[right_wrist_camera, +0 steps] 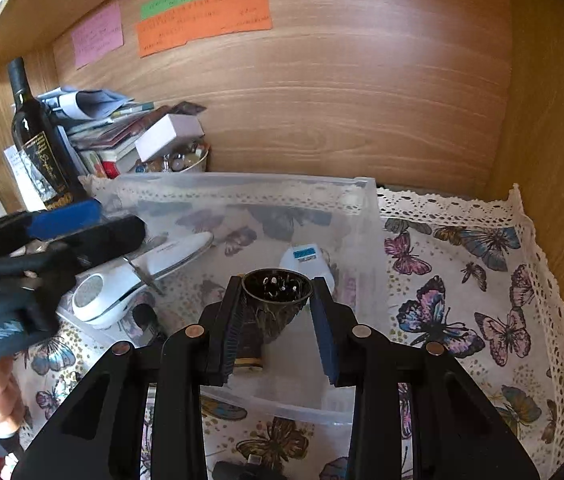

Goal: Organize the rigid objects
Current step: 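Carry the keys and the bronze ring into the clear box and open both tools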

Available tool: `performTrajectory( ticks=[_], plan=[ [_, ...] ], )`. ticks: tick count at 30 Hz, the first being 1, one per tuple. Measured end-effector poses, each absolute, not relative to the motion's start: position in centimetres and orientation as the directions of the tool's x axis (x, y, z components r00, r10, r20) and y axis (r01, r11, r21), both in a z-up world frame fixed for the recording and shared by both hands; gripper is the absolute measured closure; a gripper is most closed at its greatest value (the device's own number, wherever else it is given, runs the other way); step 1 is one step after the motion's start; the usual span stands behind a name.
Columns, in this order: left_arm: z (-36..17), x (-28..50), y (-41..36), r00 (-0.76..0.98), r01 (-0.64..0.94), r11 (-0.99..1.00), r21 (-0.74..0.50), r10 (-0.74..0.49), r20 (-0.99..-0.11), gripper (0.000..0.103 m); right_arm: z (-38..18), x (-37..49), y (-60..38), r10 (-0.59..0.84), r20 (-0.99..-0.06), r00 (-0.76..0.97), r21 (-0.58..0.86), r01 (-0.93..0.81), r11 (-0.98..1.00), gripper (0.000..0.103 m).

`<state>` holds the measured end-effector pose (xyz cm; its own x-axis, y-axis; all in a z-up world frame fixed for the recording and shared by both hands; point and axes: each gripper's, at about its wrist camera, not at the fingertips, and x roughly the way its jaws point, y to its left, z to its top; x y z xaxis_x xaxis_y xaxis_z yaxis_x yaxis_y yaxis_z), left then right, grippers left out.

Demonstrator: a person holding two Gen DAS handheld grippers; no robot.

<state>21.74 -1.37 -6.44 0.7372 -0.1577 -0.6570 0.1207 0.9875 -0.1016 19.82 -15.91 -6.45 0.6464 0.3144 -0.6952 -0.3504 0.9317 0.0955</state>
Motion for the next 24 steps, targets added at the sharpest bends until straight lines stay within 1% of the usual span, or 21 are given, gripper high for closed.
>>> performTrajectory(
  ticks=[4, 6, 9, 11, 15, 19, 21, 24],
  plan=[
    [-7.1, 22.1, -1.4, 0.714, 0.111, 0.988, -0.106, -0.154, -0.683, 0.043, -6.6, 19.7, -15.7, 0.297, -0.697, 0.652, 0.073, -0.347, 0.935, 0.072],
    [-6.9, 21.9, -1.4, 0.717, 0.111, 0.988, -0.103, -0.152, -0.68, 0.043, -6.6, 19.7, -15.7, 0.294, -0.698, 0.653, 0.071, -0.346, 0.936, 0.072],
    [-6.2, 21.3, -1.4, 0.729, 0.116, 0.988, -0.097, -0.151, -0.668, 0.042, -6.2, 19.4, -15.8, 0.298, -0.685, 0.665, 0.069, -0.348, 0.935, 0.062],
    [-5.5, 20.7, -1.3, 0.738, 0.121, 0.988, -0.096, -0.155, -0.657, 0.039, -5.6, 18.9, -15.9, 0.295, -0.668, 0.683, 0.06, -0.346, 0.936, 0.057],
    [-4.3, 19.3, -1.2, 0.762, 0.123, 0.989, -0.078, -0.144, -0.631, 0.035, -4.4, 18.0, -16.1, 0.29, -0.641, 0.711, 0.041, -0.345, 0.938, 0.052],
    [-3.2, 17.5, -0.9, 0.785, 0.124, 0.99, -0.062, -0.136, -0.604, 0.024, -3.2, 16.8, -16.7, 0.296, -0.615, 0.731, 0.041, -0.345, 0.938, 0.048],
    [-3.0, 16.7, -0.6, 0.789, 0.126, 0.99, -0.06, -0.137, -0.598, 0.022, -2.8, 16.3, -16.9, 0.295, -0.608, 0.737, 0.039, -0.343, 0.939, 0.047],
    [-2.9, 15.6, -0.2, 0.79, 0.121, 0.992, -0.047, -0.125, -0.6, 0.017, -2.5, 15.1, -17.5, 0.285, -0.603, 0.745, 0.032, -0.334, 0.942, 0.041]
  ],
)
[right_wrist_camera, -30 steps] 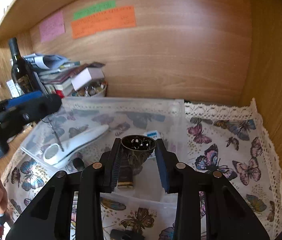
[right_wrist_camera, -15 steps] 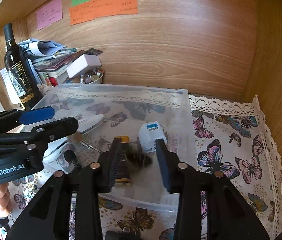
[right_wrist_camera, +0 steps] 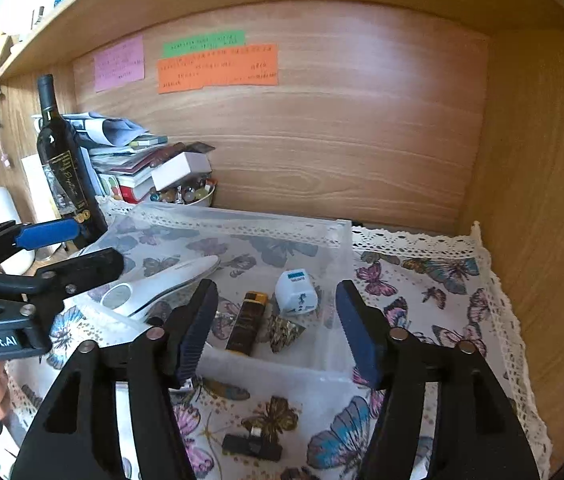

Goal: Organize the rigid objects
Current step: 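Carry the keys and the bronze ring into the clear box and open both tools, then grasp the silver metal tube with the left tool while the right tool grasps the black plug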

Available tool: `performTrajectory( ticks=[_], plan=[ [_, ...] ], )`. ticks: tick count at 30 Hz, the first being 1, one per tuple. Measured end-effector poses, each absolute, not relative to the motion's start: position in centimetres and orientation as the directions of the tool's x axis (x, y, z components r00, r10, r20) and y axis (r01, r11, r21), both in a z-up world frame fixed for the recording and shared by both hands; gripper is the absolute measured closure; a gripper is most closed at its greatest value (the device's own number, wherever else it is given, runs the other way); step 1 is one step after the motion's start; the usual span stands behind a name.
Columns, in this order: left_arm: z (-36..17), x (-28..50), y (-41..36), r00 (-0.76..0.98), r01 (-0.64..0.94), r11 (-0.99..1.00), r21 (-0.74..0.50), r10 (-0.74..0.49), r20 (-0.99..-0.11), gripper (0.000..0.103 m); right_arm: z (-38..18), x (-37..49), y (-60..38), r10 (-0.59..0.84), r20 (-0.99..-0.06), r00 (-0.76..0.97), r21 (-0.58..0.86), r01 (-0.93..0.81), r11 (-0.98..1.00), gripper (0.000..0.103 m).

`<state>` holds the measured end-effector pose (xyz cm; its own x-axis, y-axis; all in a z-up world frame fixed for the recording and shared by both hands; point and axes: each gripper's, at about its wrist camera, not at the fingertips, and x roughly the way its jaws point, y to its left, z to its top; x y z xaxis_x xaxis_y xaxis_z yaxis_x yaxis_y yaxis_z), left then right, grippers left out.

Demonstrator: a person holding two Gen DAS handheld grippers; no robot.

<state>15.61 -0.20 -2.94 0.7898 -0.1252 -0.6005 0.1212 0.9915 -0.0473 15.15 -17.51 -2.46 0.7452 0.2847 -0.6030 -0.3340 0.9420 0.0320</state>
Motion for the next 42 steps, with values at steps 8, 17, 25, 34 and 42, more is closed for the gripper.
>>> performTrajectory(
  ticks=[8, 17, 25, 34, 42],
  plan=[
    [-5.3, 13.4, 0.7, 0.735, 0.127, 0.991, -0.038, -0.12, -0.667, 0.016, -3.8, 13.2, -18.9, 0.259, -0.652, 0.712, 0.037, -0.312, 0.949, 0.038],
    [-10.3, 13.0, -0.1, 0.619, 0.167, 0.986, -0.007, -0.11, -0.777, 0.016, -8.3, 11.8, -18.7, 0.252, -0.76, 0.599, 0.064, -0.316, 0.947, 0.033],
    [-11.5, 14.0, -1.3, 0.567, 0.24, 0.971, -0.022, -0.158, -0.808, 0.017, -10.6, 11.7, -17.7, 0.248, -0.808, 0.535, 0.081, -0.316, 0.945, 0.037],
    [-12.3, 14.4, -2.4, 0.527, 0.321, 0.946, -0.048, -0.22, -0.821, 0.073, -10.6, 11.8, -17.5, 0.224, -0.803, 0.552, 0.053, -0.307, 0.95, 0.061],
    [-11.8, 11.8, -1.8, 0.545, 0.29, 0.955, -0.061, -0.217, -0.81, 0.088, -9.4, 11.2, -17.5, 0.257, -0.772, 0.582, 0.079, -0.313, 0.947, 0.061]
  ],
)
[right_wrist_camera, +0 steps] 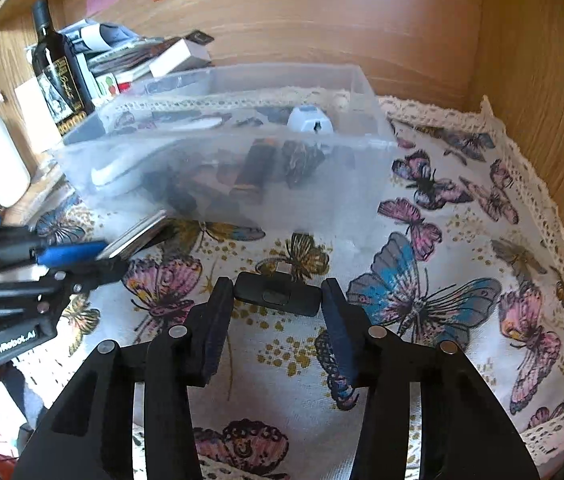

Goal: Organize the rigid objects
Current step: 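Grasp the silver metal tube with the left tool while the right tool grasps the black plug, then lower the silver tube and the black plug into the clear box and open both tools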

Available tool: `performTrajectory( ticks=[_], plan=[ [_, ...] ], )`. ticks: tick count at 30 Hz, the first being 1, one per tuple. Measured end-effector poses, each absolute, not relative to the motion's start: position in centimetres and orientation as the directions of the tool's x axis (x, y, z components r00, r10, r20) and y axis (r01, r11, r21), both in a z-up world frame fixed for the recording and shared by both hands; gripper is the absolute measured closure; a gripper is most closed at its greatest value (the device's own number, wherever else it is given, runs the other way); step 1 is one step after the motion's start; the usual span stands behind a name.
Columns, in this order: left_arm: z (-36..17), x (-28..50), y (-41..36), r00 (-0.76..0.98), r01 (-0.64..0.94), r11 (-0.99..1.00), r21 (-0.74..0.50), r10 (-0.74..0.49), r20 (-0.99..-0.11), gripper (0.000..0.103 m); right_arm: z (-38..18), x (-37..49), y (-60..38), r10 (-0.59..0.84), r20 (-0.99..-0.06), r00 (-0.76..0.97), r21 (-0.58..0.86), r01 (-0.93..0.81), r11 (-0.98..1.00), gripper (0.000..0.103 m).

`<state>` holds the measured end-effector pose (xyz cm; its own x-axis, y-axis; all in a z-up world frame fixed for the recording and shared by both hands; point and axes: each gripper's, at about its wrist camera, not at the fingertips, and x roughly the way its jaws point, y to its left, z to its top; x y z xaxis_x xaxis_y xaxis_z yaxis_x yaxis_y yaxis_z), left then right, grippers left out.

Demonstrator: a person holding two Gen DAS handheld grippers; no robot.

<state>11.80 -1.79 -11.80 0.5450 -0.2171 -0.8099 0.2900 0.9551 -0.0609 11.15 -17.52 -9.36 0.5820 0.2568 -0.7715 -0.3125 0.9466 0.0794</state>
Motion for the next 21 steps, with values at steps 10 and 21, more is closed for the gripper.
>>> performTrajectory(
  ticks=[10, 21],
  plan=[
    [-9.4, 8.7, 0.0, 0.622, 0.209, 0.974, -0.087, -0.201, -0.756, 0.088, -6.0, 10.6, -17.8, 0.263, -0.699, 0.665, 0.062, -0.309, 0.949, 0.061],
    [-4.7, 7.2, 0.5, 0.743, 0.193, 0.98, -0.053, -0.181, -0.644, 0.088, -2.9, 10.8, -18.2, 0.267, -0.614, 0.743, 0.053, -0.299, 0.953, 0.061]
  ],
)
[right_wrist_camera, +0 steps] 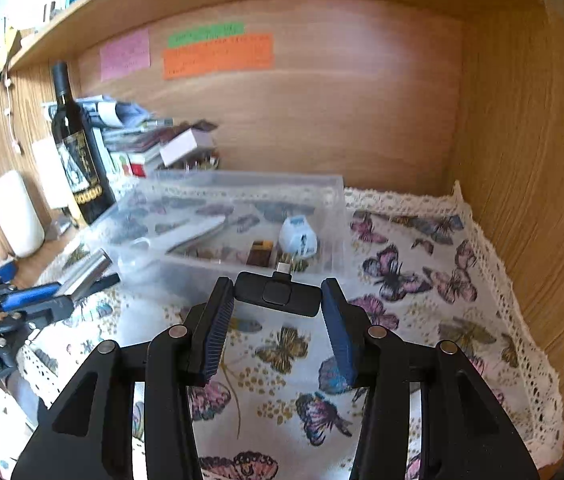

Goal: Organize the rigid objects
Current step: 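Lower the silver tube and the black plug into the clear box and open both tools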

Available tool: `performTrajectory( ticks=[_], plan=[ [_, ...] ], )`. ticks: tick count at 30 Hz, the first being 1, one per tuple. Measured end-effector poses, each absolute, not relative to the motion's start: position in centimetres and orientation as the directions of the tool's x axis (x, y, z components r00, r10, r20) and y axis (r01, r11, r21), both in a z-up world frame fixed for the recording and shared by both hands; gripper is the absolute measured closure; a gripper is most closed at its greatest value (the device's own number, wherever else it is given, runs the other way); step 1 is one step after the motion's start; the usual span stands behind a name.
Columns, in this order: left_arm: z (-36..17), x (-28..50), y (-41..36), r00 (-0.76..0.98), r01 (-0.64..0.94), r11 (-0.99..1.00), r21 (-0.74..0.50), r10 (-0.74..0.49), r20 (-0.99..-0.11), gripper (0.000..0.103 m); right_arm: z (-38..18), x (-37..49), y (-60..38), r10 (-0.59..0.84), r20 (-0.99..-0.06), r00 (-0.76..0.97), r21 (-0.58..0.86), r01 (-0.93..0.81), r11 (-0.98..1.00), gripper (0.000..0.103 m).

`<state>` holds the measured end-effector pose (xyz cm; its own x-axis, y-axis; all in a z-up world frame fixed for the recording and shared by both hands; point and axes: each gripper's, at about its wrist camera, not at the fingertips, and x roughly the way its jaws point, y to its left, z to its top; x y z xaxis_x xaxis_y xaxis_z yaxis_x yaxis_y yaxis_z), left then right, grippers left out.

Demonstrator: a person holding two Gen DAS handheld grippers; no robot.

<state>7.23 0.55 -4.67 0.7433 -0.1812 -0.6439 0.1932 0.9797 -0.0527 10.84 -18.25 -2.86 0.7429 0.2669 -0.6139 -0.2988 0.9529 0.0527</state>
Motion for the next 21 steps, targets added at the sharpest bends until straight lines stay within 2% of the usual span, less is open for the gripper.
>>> performTrajectory(
  ticks=[11, 21],
  plan=[
    [-1.6, 9.0, 1.1, 0.814, 0.152, 0.987, -0.051, -0.155, -0.559, 0.088, -0.7, 12.0, -17.7, 0.296, -0.547, 0.783, 0.056, -0.319, 0.946, 0.061],
    [-1.5, 13.1, 1.2, 0.825, 0.121, 0.992, -0.036, -0.121, -0.553, 0.088, -0.7, 14.5, -16.0, 0.325, -0.542, 0.775, 0.06, -0.35, 0.935, 0.061]
  ],
)
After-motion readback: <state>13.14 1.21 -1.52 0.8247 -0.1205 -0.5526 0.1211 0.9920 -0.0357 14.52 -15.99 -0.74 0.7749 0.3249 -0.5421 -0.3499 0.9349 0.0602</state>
